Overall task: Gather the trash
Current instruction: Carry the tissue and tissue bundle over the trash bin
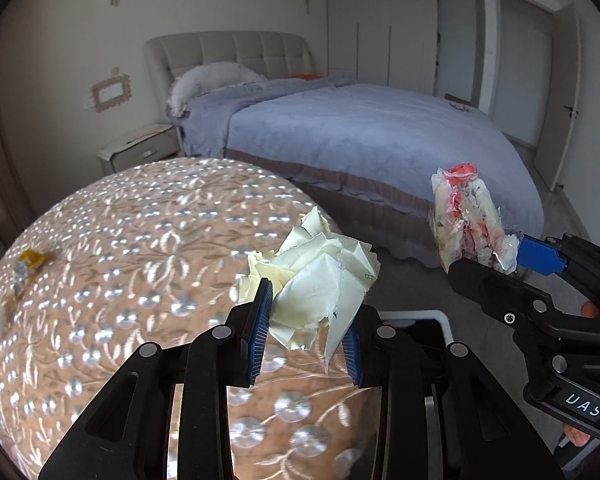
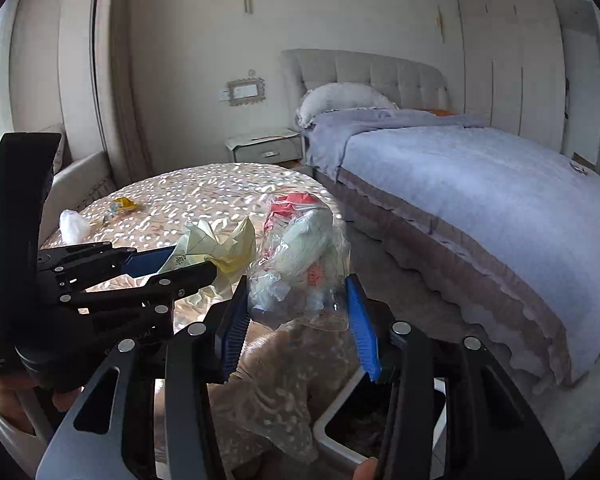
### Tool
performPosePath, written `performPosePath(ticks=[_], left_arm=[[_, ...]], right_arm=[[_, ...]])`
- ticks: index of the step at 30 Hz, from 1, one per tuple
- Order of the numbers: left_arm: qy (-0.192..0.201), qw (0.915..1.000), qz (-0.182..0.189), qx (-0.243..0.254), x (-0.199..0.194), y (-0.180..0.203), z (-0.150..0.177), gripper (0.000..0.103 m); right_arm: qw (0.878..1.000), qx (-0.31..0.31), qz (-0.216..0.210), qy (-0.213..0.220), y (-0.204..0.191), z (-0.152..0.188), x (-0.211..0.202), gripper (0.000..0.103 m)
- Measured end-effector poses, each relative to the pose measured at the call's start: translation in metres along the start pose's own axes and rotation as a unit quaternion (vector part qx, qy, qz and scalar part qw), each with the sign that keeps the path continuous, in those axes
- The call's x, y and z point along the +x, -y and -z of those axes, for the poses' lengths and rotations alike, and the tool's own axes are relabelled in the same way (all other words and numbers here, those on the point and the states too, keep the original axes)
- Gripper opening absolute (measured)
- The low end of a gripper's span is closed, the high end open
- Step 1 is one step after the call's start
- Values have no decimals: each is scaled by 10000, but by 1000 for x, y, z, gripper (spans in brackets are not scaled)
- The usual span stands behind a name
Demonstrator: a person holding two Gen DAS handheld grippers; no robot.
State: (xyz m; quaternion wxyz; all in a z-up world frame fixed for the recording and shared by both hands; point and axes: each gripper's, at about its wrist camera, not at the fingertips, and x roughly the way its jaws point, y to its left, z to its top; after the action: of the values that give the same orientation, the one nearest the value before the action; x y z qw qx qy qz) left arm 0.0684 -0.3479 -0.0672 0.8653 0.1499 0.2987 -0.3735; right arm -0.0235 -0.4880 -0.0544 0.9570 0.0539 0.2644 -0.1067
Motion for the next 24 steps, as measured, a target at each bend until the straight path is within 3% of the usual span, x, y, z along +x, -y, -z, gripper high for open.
performPosePath(ticks=[10, 19, 24], left_arm=[[-610, 9946, 545, 638, 61, 79, -1, 32], [-1149, 9824, 995, 1083, 120, 131, 8, 32], [-1513, 9751, 1120, 1174, 149, 145, 16, 32]], right_arm=[[9963, 651, 533, -193, 71, 30, 2, 48], [9903, 974, 885, -438, 117, 56, 10, 48], [9867, 1217, 839, -677, 138, 70, 24, 48]])
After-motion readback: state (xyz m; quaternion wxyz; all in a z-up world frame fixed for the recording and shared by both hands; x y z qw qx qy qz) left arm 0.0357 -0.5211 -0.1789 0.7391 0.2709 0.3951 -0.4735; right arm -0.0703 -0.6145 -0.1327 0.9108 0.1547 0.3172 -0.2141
